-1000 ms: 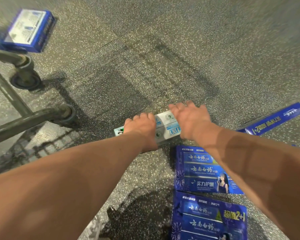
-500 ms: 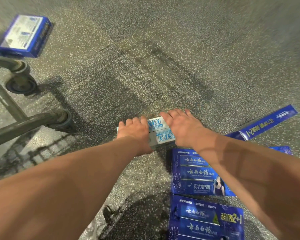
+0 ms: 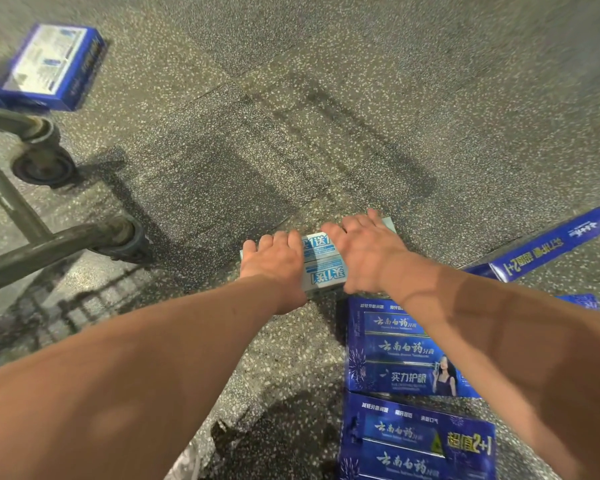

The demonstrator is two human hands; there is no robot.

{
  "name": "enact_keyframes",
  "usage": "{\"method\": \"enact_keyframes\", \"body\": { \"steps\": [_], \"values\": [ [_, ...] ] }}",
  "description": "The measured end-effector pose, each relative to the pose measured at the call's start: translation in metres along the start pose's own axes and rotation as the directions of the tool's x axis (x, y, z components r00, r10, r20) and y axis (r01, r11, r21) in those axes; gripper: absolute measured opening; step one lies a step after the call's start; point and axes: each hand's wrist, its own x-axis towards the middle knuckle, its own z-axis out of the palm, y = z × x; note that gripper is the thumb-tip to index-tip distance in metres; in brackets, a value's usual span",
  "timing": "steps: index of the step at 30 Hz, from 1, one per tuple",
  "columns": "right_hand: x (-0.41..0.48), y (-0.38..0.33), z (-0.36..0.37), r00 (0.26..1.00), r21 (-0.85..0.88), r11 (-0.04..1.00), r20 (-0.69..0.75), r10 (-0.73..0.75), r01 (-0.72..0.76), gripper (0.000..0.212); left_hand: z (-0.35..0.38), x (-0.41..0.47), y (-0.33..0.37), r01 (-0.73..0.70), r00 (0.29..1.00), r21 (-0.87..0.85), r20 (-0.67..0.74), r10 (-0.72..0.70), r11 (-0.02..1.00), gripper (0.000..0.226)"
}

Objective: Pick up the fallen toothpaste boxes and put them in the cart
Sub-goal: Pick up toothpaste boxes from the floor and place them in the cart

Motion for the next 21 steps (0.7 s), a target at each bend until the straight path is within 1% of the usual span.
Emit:
{"method": "enact_keyframes", "body": {
  "steps": [3, 6, 10, 12, 15, 18, 21],
  "values": [
    [0.000, 0.000, 0.000, 1.000, -0.023, 1.000, -0.013, -0.006, 0.006, 0.114, -0.003, 0.001, 0.001, -0.001, 1.000, 0.005, -0.014, 0.001, 1.000, 0.097],
    [-0.009, 0.000, -0.010, 1.000, -0.025, 1.000, -0.022, 0.014, -0.015, 0.105, -0.018, -0.005, 0.001, -0.019, 1.000, 0.054, -0.016, 0.020, 0.998, 0.096],
    [-0.047, -0.005, -0.056, 0.999, -0.037, 0.999, -0.044, 0.005, -0.007, 0.099, -0.064, -0.041, 0.001, -0.034, 0.999, 0.067, -0.020, 0.036, 0.997, 0.099],
    [-0.078, -0.010, -0.092, 0.997, -0.028, 0.999, -0.078, -0.020, 0.018, 0.096, -0.101, -0.073, 0.000, -0.031, 0.999, 0.063, -0.005, 0.031, 0.998, 0.100],
    [-0.137, -0.020, -0.162, 0.995, -0.010, 0.999, -0.093, -0.044, 0.043, 0.100, -0.175, -0.134, 0.001, -0.026, 1.000, 0.072, 0.008, 0.026, 0.997, 0.093],
    [-0.203, -0.028, -0.248, 0.995, 0.013, 0.998, -0.078, -0.060, 0.062, 0.095, -0.261, -0.201, 0.006, -0.029, 0.999, 0.086, 0.016, 0.027, 0.996, 0.086],
    [-0.275, -0.031, -0.345, 0.993, 0.011, 0.997, -0.093, -0.071, 0.073, 0.097, -0.357, -0.269, 0.012, -0.034, 0.999, 0.112, -0.006, 0.035, 0.993, 0.080]
  ]
}}
